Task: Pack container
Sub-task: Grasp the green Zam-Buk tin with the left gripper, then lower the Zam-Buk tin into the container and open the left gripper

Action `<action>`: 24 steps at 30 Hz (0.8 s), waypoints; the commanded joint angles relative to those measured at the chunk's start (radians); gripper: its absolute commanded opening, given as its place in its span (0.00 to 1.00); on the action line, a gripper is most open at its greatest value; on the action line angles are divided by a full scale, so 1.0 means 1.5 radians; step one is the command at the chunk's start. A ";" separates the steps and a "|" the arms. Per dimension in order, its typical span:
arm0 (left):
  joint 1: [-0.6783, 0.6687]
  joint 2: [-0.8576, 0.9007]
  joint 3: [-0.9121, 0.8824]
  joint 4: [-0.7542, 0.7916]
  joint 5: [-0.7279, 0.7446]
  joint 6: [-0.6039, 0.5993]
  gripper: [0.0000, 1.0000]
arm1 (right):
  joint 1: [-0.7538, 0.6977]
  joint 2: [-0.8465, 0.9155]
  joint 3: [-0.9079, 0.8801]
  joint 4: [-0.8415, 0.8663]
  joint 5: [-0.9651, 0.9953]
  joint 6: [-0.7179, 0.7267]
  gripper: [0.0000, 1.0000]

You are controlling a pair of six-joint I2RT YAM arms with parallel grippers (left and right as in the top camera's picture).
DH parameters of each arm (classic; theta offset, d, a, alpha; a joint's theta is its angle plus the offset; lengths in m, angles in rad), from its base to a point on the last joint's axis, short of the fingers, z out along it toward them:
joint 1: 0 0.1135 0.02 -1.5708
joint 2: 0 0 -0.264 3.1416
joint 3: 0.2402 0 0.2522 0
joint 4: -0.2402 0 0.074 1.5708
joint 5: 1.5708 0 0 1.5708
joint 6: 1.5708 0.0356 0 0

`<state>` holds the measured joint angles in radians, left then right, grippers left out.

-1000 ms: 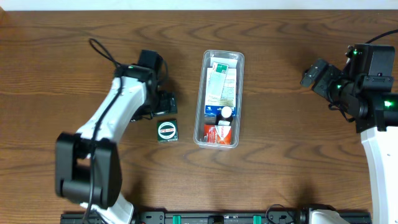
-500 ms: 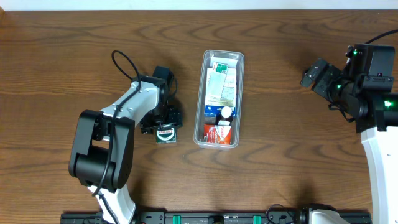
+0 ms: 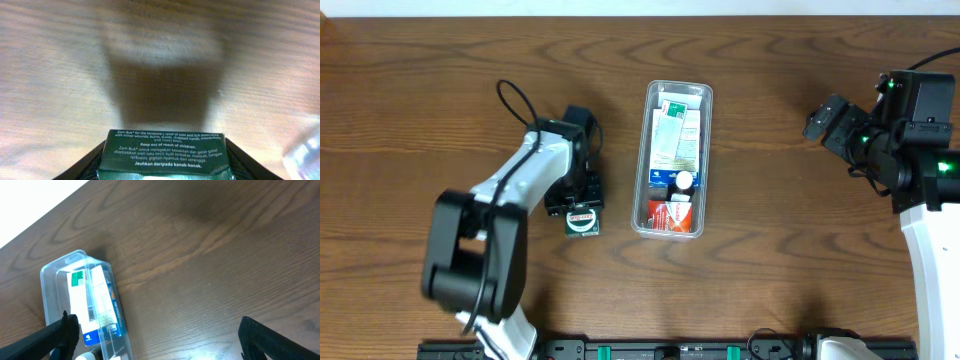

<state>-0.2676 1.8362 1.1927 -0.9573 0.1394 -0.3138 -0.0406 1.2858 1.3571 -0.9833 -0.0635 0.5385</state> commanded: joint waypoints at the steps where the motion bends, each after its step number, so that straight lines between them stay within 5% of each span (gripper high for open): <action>1: 0.000 -0.090 0.048 -0.019 0.000 0.049 0.58 | -0.003 0.001 0.005 -0.001 0.000 0.005 0.99; 7: -0.027 -0.239 0.062 0.001 0.034 0.196 0.56 | -0.003 0.001 0.005 -0.001 0.000 0.005 0.99; 12: -0.117 -0.309 0.062 0.047 0.059 0.396 0.54 | -0.003 0.001 0.005 -0.001 0.000 0.005 0.99; 18: -0.245 -0.285 0.055 0.082 0.058 0.632 0.55 | -0.003 0.001 0.005 -0.001 0.000 0.005 0.99; 24: -0.290 -0.204 0.054 0.086 0.051 0.745 0.53 | -0.003 0.001 0.005 -0.001 0.000 0.005 0.99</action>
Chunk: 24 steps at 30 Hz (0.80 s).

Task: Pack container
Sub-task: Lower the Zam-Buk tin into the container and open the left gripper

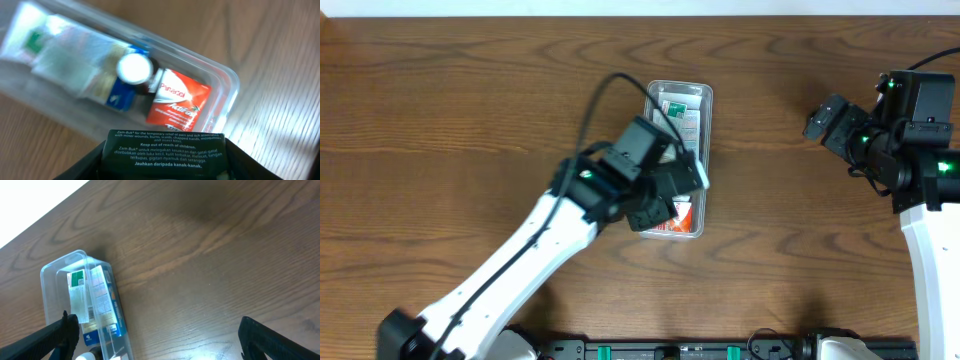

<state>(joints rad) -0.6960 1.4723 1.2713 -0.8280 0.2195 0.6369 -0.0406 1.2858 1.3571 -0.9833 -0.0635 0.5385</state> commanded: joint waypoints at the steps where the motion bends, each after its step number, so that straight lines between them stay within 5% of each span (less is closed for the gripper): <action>1: -0.004 0.048 0.002 0.000 -0.002 0.117 0.53 | -0.003 0.001 0.005 -0.001 0.000 0.005 0.99; 24: -0.073 0.148 0.002 0.031 0.006 0.161 0.76 | -0.003 0.001 0.005 -0.001 0.000 0.005 0.99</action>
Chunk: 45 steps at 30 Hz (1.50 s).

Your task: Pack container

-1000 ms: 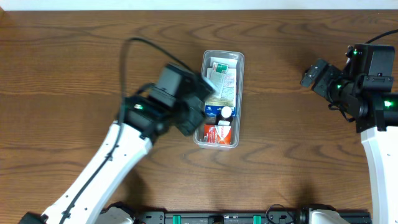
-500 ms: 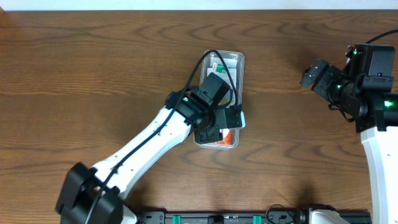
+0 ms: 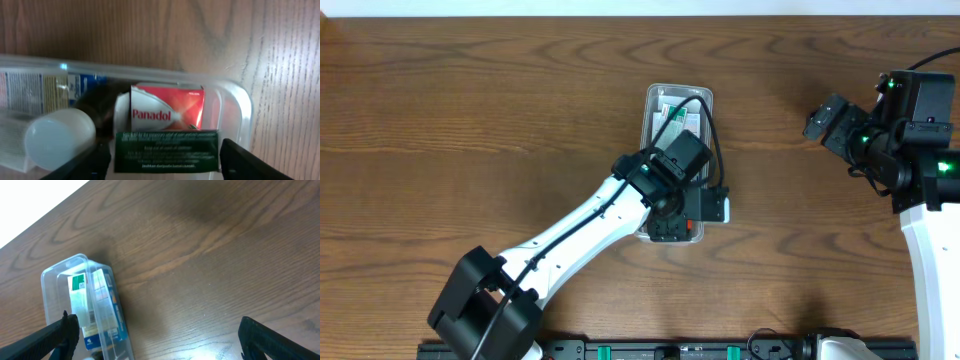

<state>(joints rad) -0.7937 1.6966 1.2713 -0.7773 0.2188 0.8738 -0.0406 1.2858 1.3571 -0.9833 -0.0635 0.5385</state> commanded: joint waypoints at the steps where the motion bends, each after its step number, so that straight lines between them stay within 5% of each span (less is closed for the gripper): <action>1: -0.008 -0.002 0.002 -0.004 0.006 -0.001 0.79 | -0.003 0.001 0.005 -0.001 0.000 0.005 0.99; 3: -0.007 -0.003 0.002 -0.004 0.006 -0.020 1.00 | -0.003 0.001 0.005 -0.001 0.000 0.005 0.98; 20: 0.002 -0.225 0.011 0.001 -0.098 -0.229 1.00 | -0.003 0.001 0.005 -0.001 0.000 0.005 0.99; 27: 0.002 -0.182 -0.001 -0.005 -0.071 -0.289 0.60 | -0.003 0.001 0.005 -0.001 0.000 0.005 0.99; 32: 0.032 -0.170 -0.001 -0.009 -0.185 -0.406 0.61 | -0.003 0.001 0.005 -0.001 0.000 0.005 0.99; 41: 0.231 -0.290 -0.001 -0.036 -0.284 -0.590 0.78 | -0.003 0.001 0.005 -0.001 0.000 0.005 0.99; 45: 0.346 -0.345 -0.001 -0.061 -0.284 -0.669 0.98 | -0.003 0.001 0.005 -0.001 0.000 0.005 0.99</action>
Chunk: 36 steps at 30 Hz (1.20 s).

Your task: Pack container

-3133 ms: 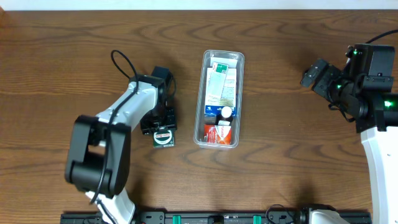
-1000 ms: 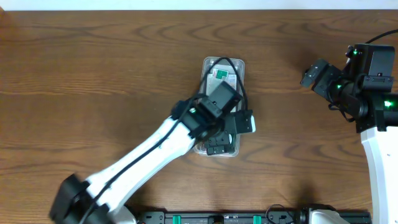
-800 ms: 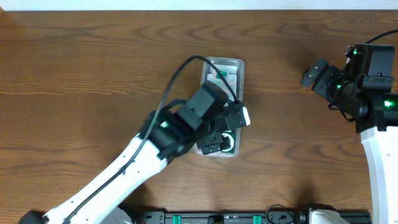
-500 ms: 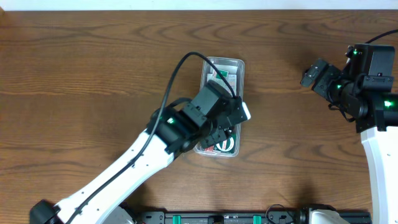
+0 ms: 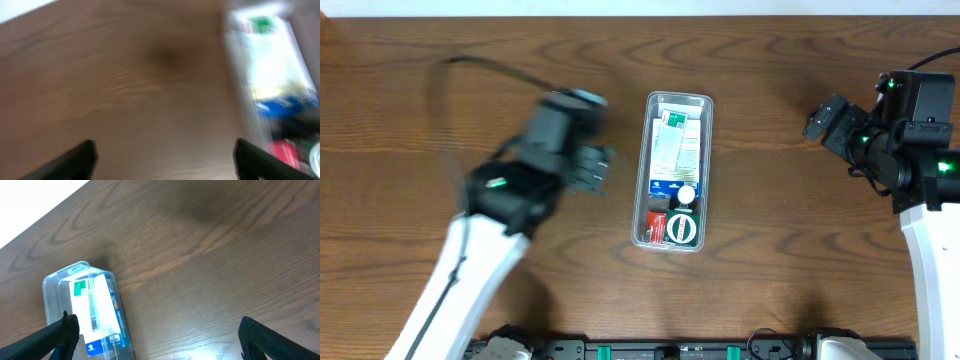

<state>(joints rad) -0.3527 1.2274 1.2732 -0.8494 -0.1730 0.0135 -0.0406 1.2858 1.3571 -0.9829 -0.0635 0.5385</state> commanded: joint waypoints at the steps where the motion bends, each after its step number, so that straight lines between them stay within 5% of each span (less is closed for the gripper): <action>1: 0.079 -0.044 -0.002 -0.020 -0.023 -0.100 0.98 | -0.003 0.001 0.005 -0.001 0.000 0.005 0.99; 8: 0.171 -0.069 -0.002 -0.044 -0.023 -0.100 0.98 | -0.003 0.001 0.005 -0.001 0.000 0.005 0.99; 22: 0.172 -0.069 -0.002 -0.044 -0.022 -0.100 0.98 | -0.003 0.001 0.004 -0.001 0.001 0.005 0.99; 28: 0.172 -0.069 -0.002 -0.044 -0.022 -0.100 0.98 | -0.002 -0.090 -0.022 -0.003 0.064 -0.038 0.99; 36: 0.172 -0.069 -0.002 -0.044 -0.022 -0.100 0.98 | -0.002 -0.341 -0.264 0.271 0.108 -0.167 0.99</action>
<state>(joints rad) -0.0998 1.1248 1.2724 -0.9154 -0.1947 -0.1310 -0.0406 0.8730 1.0889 -0.6250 0.0574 0.4271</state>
